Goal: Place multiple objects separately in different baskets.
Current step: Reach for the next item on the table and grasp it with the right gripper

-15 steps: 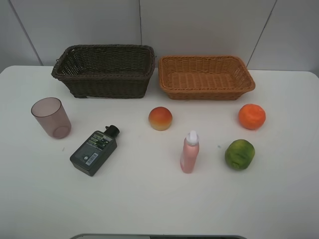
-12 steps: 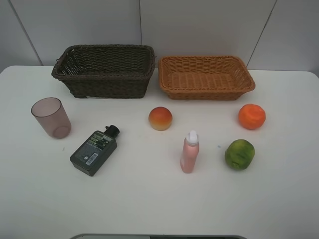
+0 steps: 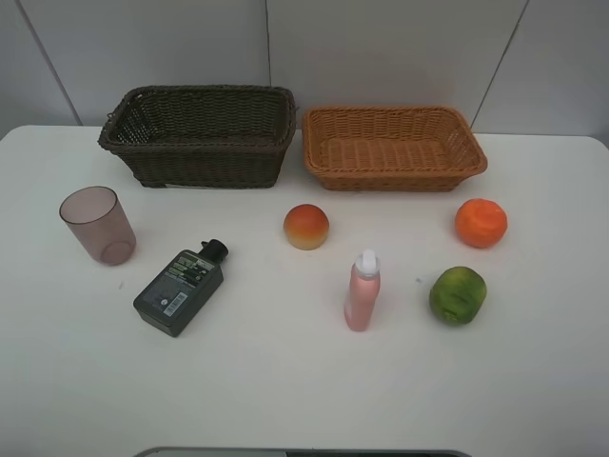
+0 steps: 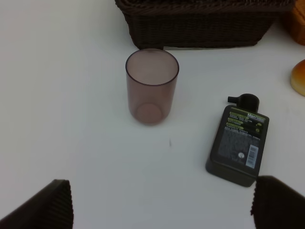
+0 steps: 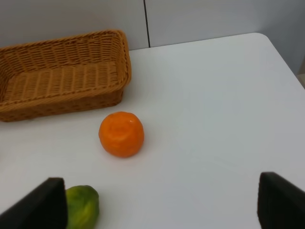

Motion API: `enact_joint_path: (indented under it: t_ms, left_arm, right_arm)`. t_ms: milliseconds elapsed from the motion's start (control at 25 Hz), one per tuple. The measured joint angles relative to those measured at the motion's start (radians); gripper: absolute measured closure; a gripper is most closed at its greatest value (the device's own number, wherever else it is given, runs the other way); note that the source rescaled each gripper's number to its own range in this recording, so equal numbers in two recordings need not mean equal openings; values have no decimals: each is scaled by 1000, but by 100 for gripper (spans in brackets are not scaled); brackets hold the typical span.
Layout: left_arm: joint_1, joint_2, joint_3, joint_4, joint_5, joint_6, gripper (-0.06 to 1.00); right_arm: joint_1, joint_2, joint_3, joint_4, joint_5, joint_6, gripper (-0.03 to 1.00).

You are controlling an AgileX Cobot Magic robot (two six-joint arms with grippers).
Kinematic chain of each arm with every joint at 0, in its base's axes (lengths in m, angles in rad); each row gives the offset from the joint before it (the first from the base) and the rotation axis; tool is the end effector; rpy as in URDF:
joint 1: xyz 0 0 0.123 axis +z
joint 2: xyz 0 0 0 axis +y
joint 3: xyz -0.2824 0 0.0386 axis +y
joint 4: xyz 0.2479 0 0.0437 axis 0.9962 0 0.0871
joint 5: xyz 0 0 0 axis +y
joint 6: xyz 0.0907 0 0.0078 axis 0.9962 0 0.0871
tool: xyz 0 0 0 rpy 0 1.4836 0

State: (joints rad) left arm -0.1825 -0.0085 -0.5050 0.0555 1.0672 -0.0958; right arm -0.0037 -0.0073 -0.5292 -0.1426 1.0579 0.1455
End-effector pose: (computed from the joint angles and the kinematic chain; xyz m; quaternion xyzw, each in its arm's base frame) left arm -0.0062 0.0056 0.2781 0.0355 0.8503 -0.0453 0.5231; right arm -0.0099 -0.0112 0.2860 0.0666 0.8380 -0.0329 0.5405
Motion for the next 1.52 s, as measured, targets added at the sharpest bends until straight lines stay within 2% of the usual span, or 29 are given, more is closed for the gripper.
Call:
enact_joint_path:
  t_ms: [1520]
  left_arm:
    - [0, 0, 0, 0, 0, 0, -1]
  right_arm:
    - [0, 0, 0, 0, 0, 0, 14]
